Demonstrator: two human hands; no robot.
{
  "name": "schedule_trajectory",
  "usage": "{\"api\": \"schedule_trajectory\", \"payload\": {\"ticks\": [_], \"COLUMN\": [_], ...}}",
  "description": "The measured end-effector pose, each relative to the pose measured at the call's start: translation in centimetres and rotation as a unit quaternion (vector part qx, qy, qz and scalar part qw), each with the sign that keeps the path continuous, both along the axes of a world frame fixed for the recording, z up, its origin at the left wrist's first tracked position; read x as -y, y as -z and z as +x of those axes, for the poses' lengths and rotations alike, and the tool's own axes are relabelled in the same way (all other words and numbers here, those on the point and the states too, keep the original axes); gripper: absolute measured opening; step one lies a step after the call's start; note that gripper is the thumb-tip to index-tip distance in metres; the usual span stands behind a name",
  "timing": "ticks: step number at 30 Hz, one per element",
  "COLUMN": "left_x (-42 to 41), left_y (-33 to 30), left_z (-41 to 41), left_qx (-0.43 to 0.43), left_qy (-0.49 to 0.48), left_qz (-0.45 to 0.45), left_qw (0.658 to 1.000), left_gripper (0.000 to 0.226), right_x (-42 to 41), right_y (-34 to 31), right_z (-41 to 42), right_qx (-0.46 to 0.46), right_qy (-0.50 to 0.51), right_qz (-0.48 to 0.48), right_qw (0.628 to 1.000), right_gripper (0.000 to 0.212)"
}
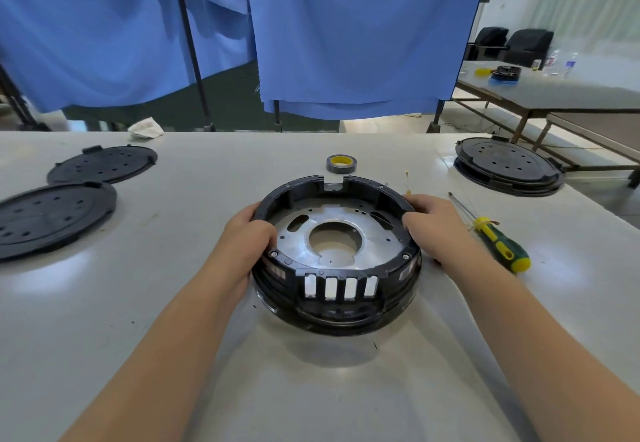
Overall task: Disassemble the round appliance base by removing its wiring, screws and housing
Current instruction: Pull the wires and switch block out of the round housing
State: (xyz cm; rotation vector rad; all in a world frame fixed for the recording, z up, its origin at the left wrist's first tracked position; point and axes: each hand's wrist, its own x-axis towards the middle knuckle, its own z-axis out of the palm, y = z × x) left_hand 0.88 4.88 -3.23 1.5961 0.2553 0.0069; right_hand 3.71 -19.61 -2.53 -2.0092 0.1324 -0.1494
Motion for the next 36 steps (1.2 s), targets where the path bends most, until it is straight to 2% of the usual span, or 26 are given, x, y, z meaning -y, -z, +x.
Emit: {"api": "schedule_trajectory", "payload": {"ticks": [2,8,15,19,26,30,32,34,36], "left_x": [-0.1,-0.2,-0.4,-0.2,-0.5,-1.0,-1.3,-1.5,-1.6], "left_y": [0.0,0.1,-0.6,-0.6,-0.3,-0.2,-0.6,-1.0,-1.1], "left_z": [0.1,0.3,0.0,-0.2,0.2,0.3,0.0,-0.2,-0.2], "left_qx": [0.012,0.037,0.126,0.159,0.108,0.021,-0.003,-0.007,-0.025], "left_qy": [0.012,0.025,0.016,0.021,0.018,0.051,0.103,0.141,0.126], "left_qz": [-0.015,-0.028,-0.05,-0.065,-0.124,-0.178,-0.216,-0.236,-0.232], "left_qw": [1.0,0.999,0.991,0.985,0.986,0.982,0.971,0.961,0.964], "left_gripper": [0.064,0.075,0.086,0.087,0.086,0.087,0.079,0.052,0.031], "right_x": [0.1,0.5,0.6,0.6,0.6,1.3,1.7,1.9,2.0], "right_y": [-0.1,-0.8,-1.7,-1.4,-0.3,-0.1,-0.1,-0.1,-0.1], "right_z": [-0.4,-1.9,-2.6,-2.6,-2.1,-1.6,-1.4,-1.4,-1.3], "right_qx": [0.017,0.051,0.157,0.187,0.184,0.175,0.176,0.179,0.185], "right_qy": [-0.004,-0.008,0.007,0.034,0.047,0.054,0.054,0.05,0.047], "right_qz": [0.002,-0.024,-0.017,-0.011,0.041,0.058,0.064,0.071,0.081], "right_qw": [1.0,0.998,0.987,0.982,0.981,0.981,0.981,0.98,0.978], "right_gripper": [0.047,0.047,0.049,0.049,0.05,0.05,0.05,0.05,0.051]}}
